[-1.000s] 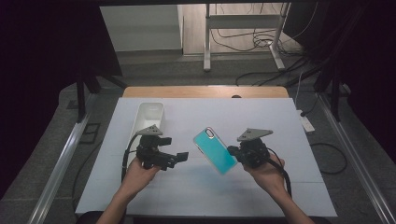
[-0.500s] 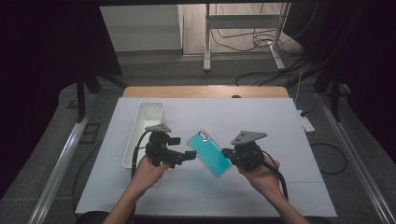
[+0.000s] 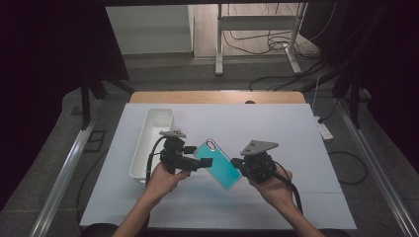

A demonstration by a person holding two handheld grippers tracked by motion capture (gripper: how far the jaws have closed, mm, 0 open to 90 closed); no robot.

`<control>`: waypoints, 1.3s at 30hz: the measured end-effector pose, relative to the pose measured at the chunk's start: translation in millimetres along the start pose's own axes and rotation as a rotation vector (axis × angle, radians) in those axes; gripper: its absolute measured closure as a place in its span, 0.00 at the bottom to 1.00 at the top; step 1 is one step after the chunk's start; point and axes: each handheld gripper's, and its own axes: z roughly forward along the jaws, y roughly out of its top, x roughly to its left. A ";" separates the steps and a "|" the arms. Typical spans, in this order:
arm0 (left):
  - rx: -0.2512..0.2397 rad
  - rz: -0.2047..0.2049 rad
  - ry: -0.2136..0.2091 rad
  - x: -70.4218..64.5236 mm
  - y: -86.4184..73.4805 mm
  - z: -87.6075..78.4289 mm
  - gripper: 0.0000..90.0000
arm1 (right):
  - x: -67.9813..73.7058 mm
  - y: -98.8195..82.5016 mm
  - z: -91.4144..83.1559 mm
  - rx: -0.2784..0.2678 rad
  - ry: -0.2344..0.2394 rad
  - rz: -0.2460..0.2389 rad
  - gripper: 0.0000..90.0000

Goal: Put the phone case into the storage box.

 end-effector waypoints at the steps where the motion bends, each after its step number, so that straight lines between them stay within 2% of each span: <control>1: 0.001 -0.003 -0.003 0.6 0.0 1.2 0.00 | 0.6 0.1 0.2 -0.003 -0.001 -0.003 0.98; 5: 0.006 -0.019 -0.023 1.8 -0.6 4.7 0.00 | 2.0 0.5 0.3 -0.007 -0.001 -0.009 0.98; 7: 0.013 -0.013 -0.019 1.5 -1.0 5.4 0.04 | 2.5 0.6 0.4 -0.008 -0.001 -0.012 0.98; 10: 0.022 -0.013 -0.040 0.8 -1.4 5.9 0.15 | 3.1 0.7 0.2 -0.009 -0.002 -0.010 0.98; 11: 0.023 -0.014 -0.052 0.7 -1.5 5.9 0.26 | 2.9 0.7 0.2 -0.009 -0.003 -0.015 0.98; 13: 0.022 -0.018 -0.061 0.7 -1.5 5.8 0.30 | 3.1 0.6 0.3 -0.011 -0.004 -0.015 0.98; 16: 0.027 -0.032 -0.094 1.0 -1.5 5.5 0.48 | 3.9 0.7 0.3 -0.012 -0.007 -0.017 0.98; 17: 0.029 -0.033 -0.101 1.2 -1.7 5.5 0.48 | 3.9 0.7 0.3 -0.012 -0.007 -0.017 0.98; 20: 0.030 -0.051 -0.127 2.6 -2.7 6.5 0.63 | 5.2 0.8 0.9 -0.015 -0.006 -0.018 0.98; 27: 0.022 -0.086 -0.169 6.4 -5.7 8.6 0.81 | 6.3 0.9 0.8 -0.024 -0.006 -0.026 0.98; 28: 0.022 -0.086 -0.169 6.4 -5.7 8.6 0.84 | 6.3 0.9 0.8 -0.024 -0.006 -0.026 0.98; 33: 0.012 -0.136 -0.204 9.9 -8.0 10.2 0.87 | 6.5 0.0 1.9 -0.022 -0.010 -0.030 0.98; 36: 0.000 -0.177 -0.233 10.9 -8.8 11.1 0.93 | 7.5 -0.8 3.7 -0.016 -0.013 -0.044 0.97; 39: 0.003 -0.180 -0.214 9.6 -9.0 10.9 0.94 | 8.4 -1.4 6.2 -0.011 -0.019 -0.046 0.97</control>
